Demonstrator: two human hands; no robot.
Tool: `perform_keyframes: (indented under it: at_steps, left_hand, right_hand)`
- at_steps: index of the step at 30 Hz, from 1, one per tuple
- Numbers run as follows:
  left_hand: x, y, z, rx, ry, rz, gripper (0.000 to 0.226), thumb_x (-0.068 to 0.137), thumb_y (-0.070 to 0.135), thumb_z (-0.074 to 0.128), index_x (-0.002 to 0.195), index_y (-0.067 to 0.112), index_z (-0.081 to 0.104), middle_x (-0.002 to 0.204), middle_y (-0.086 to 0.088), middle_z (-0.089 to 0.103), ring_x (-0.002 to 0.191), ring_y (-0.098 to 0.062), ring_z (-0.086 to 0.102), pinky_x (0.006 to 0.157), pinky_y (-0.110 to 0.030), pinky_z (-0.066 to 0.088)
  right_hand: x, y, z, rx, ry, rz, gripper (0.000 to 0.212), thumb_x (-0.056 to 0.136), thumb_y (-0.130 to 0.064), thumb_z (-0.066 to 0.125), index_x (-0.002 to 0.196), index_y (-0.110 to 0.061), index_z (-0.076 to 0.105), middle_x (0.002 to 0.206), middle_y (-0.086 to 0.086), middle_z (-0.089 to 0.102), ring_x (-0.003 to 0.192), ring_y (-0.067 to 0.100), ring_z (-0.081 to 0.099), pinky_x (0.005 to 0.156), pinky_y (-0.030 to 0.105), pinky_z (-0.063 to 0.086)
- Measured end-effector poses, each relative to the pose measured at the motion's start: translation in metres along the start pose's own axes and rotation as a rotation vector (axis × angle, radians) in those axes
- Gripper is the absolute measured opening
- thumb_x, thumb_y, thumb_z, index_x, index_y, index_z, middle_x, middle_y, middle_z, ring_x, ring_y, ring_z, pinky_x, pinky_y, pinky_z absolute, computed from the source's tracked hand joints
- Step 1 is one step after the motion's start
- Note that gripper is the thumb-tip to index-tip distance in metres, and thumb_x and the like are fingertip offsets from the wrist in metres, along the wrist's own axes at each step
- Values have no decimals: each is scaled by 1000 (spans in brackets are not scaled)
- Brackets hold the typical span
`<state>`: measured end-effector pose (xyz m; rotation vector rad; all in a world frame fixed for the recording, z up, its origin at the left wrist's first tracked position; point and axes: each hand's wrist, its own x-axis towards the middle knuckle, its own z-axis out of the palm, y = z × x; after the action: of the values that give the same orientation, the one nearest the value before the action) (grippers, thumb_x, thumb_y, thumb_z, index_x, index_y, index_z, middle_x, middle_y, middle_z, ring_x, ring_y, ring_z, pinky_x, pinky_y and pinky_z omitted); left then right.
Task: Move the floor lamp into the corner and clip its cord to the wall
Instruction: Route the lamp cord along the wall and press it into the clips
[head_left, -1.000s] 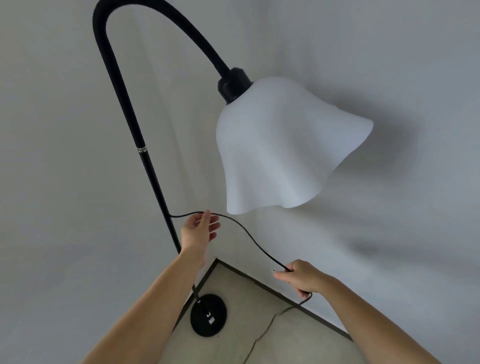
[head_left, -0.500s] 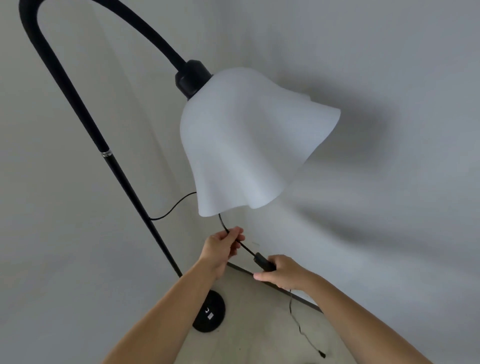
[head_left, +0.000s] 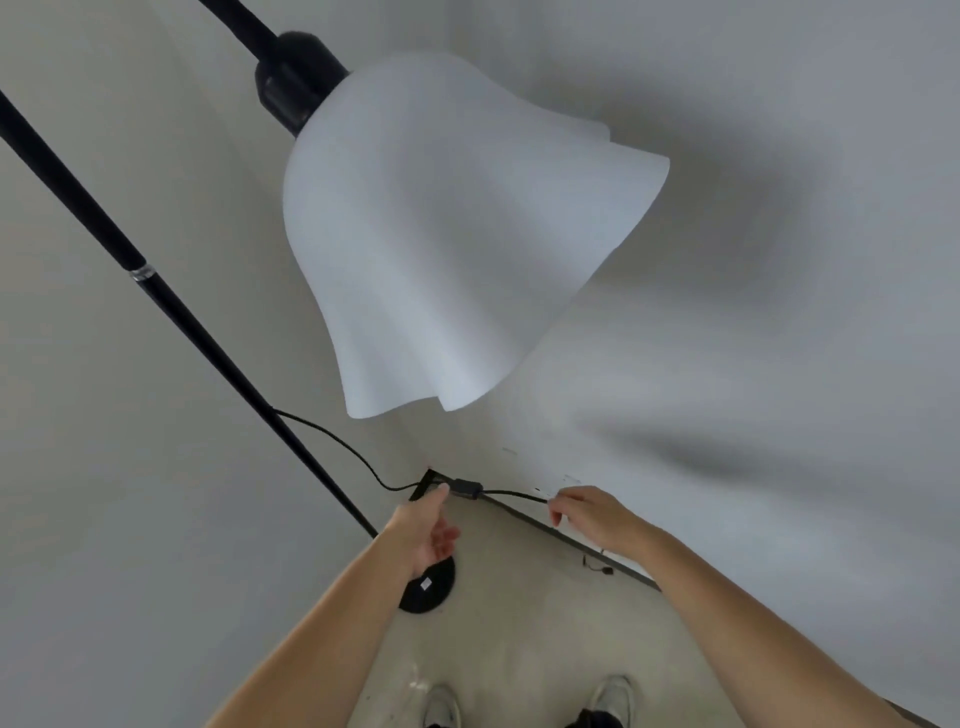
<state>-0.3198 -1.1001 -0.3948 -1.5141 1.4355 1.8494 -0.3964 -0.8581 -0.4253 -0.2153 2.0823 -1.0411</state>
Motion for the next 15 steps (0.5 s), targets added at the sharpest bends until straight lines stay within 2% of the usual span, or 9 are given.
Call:
perform_keyframes:
  at_steps: [2, 5, 8, 10, 11, 13, 15]
  left_hand:
    - [2, -8, 2, 48, -68, -3, 43, 95, 41, 58, 104, -1, 59, 98, -16, 61, 75, -26, 61, 63, -36, 48]
    - [2, -8, -2, 15, -216, -14, 53, 99, 50, 47, 109, 0, 61, 97, -16, 71, 72, -24, 65, 56, -32, 45]
    - [-1, 2, -14, -130, -321, 43, 34, 101, 34, 51, 95, 6, 68, 78, -7, 74, 62, -16, 65, 49, -28, 38]
    - [-1, 7, -23, -165, -320, 123, 21, 100, 20, 55, 89, 10, 70, 71, -3, 73, 58, -12, 63, 48, -27, 36]
    - [0, 9, -28, -165, -311, 159, 19, 99, 17, 56, 89, 10, 70, 71, -3, 72, 58, -12, 61, 48, -26, 36]
    - [7, 10, -36, -158, -279, 205, 17, 98, 13, 57, 88, 9, 69, 72, -4, 71, 60, -12, 59, 51, -27, 37]
    - [17, 7, -44, -148, -214, 210, 15, 97, 14, 59, 88, 11, 70, 77, -5, 70, 63, -12, 58, 53, -27, 39]
  right_hand:
    - [-4, -22, 13, 41, -9, -59, 34, 92, -38, 51, 62, -32, 65, 64, -12, 49, 53, -1, 47, 52, 13, 35]
    - [-16, -48, 33, 59, -19, -70, 30, 89, -41, 51, 66, -28, 66, 54, -17, 48, 54, 0, 47, 59, 21, 36]
    - [-29, -55, 48, 94, -2, -22, 33, 91, -40, 52, 65, -29, 68, 46, -22, 49, 45, -6, 45, 56, 17, 36]
    - [-36, -51, 60, 120, 35, 26, 35, 95, -43, 54, 69, -28, 71, 45, -23, 50, 43, -6, 45, 56, 14, 37]
    - [-39, -47, 67, 121, 57, 54, 35, 97, -45, 54, 73, -26, 71, 43, -20, 49, 44, -3, 45, 60, 17, 39]
    - [-42, -34, 81, 105, 118, 114, 37, 98, -48, 53, 80, -20, 70, 42, -15, 46, 44, 4, 45, 69, 27, 43]
    - [-49, -17, 97, 66, 219, 177, 39, 97, -51, 53, 79, -21, 70, 45, -14, 49, 45, 3, 48, 67, 27, 44]
